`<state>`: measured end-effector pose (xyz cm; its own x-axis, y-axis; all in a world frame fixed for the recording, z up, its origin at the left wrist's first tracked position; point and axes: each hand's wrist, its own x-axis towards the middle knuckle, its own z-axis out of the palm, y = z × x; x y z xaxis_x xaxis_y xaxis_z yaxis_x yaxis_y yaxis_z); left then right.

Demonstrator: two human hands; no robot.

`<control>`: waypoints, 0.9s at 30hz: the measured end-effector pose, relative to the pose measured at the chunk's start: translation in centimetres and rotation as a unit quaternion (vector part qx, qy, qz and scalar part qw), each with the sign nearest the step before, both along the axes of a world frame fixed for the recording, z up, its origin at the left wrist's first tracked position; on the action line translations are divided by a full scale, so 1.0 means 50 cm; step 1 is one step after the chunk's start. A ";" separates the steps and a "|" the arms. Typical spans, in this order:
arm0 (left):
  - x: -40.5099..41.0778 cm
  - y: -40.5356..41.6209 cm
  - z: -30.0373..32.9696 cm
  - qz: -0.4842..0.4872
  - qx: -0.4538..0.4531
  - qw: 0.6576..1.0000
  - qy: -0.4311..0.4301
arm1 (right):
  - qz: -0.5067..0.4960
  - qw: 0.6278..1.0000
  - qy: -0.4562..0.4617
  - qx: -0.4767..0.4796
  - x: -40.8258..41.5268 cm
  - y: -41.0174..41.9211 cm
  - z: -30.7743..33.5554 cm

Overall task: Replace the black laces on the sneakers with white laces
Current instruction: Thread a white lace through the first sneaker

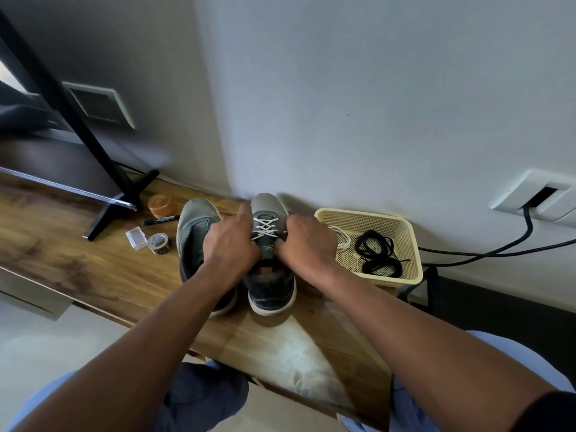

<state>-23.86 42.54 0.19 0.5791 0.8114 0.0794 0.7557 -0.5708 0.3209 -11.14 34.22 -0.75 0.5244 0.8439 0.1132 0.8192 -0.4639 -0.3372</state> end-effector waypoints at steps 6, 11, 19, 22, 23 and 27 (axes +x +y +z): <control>0.004 -0.011 -0.020 -0.018 0.041 0.999 0.007 | 0.017 0.995 -0.089 -0.028 -0.011 0.003 -0.011; 0.002 -0.017 -0.024 -0.026 0.058 0.998 0.025 | 0.020 0.992 -0.117 -0.032 -0.016 0.000 -0.014; 0.013 -0.035 -0.036 -0.004 0.032 0.998 0.046 | -0.017 0.999 -0.028 -0.010 0.000 -0.010 -0.028; 0.002 -0.017 -0.025 -0.004 0.015 0.999 0.052 | 0.009 0.998 -0.060 -0.009 0.006 -0.008 -0.031; 0.002 -0.011 -0.015 -0.003 0.006 0.998 0.056 | 0.017 0.997 -0.072 -0.007 0.010 -0.006 -0.028; -0.006 0.004 0.015 -0.013 -0.014 0.993 0.113 | 0.048 0.995 -0.081 -0.025 0.021 -0.002 0.002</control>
